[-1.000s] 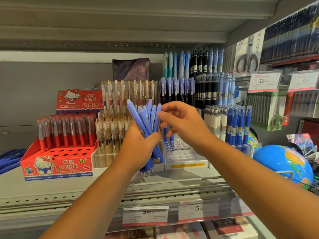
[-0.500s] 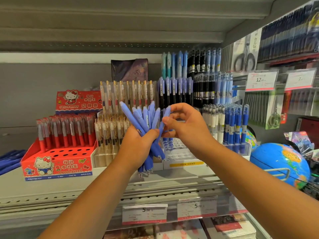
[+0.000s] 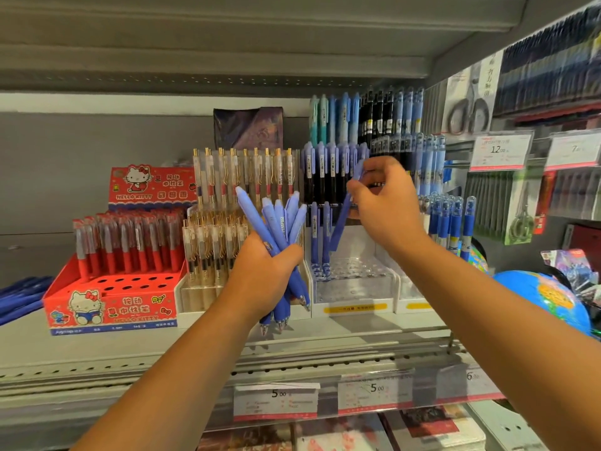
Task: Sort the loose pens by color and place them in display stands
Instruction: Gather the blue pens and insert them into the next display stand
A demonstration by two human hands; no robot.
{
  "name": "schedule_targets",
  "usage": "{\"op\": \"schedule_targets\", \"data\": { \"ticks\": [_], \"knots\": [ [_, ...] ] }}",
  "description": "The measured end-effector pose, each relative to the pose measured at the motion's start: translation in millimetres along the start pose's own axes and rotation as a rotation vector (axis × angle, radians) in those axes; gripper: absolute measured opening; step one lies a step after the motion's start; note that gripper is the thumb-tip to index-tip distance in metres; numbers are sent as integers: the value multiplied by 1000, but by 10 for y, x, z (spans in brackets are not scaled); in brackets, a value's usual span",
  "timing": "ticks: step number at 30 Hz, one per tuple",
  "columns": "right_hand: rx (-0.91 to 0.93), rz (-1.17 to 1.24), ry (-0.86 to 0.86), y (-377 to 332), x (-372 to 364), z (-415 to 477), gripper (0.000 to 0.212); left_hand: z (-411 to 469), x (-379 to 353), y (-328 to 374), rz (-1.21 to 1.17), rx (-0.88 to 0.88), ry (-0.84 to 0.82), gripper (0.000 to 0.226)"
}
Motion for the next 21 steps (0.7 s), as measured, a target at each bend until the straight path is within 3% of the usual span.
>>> {"op": "schedule_targets", "data": {
  "ticks": [2, 6, 14, 18, 21],
  "knots": [
    [58, -132, -36, 42, -57, 10, 21, -2, -14, 4, -1, -14, -22, 43],
    [102, -283, -56, 177, -120, 8, 20, 10, -21, -35, -1, -3, -26, 46],
    [-48, -258, -272, 517, -325, -79, 22, 32, -20, -58, 30, -19, -43, 51],
    [-65, -235, -284, 520, -325, -80, 26, 30, -25, -64, 13, -21, -50, 53],
    [-39, -353, -299, 474, -294, -88, 26, 29, -32, -56, 23, -25, -55, 54]
  ]
}}
Point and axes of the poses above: each hand's wrist, its own z-axis towards the middle knuckle, its own x-axis out of the back of the hand, y = z × x, the point moved 7 cm from there along z, towards the middle knuckle, and after that the axes turned 6 degrees about x, right-handed, at the moved point
